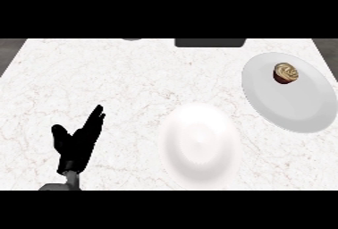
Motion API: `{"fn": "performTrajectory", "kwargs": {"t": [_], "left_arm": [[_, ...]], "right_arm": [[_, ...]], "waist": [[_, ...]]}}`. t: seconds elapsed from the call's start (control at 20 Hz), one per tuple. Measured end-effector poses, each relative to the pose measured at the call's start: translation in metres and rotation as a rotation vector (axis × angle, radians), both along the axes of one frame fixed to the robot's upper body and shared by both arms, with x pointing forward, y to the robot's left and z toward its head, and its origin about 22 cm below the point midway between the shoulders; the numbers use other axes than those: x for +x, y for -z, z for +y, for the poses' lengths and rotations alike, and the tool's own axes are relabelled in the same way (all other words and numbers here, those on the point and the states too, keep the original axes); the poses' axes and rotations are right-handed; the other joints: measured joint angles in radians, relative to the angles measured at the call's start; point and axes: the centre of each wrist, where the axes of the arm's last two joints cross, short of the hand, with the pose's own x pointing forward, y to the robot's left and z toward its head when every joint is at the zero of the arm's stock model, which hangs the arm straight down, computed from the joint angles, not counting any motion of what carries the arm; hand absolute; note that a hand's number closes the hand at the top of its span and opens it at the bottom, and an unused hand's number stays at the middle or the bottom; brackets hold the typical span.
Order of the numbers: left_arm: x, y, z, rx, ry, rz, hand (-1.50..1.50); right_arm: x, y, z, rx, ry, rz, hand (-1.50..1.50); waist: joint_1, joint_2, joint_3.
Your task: Pick the cupcake from the plate and place it in the plate
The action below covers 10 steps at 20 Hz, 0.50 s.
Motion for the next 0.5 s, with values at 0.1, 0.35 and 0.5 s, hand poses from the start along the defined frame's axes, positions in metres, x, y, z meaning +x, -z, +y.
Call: {"fn": "performTrajectory", "kwargs": {"t": [0.1,0.35,0.5], "left_arm": [[-0.002,-0.002,0.000,0.003,-0.005,-0.001,0.00],[-0.001,0.000,-0.002,0.006,-0.005,0.001,0.00],[0.000,-0.003,-0.005,0.007,-0.010,0.008,0.00]], "right_arm": [[-0.007,0.004,-0.002,-0.029,-0.004,0.019,-1.50],[-0.029,0.010,-0.012,-0.082,-0.005,0.063,-1.50],[-0.038,0.018,-0.012,-0.093,-0.003,0.075,-1.50]], "waist": [[-0.002,-0.001,-0.001],[-0.008,-0.003,-0.002],[-0.009,-0.004,-0.003]]}}
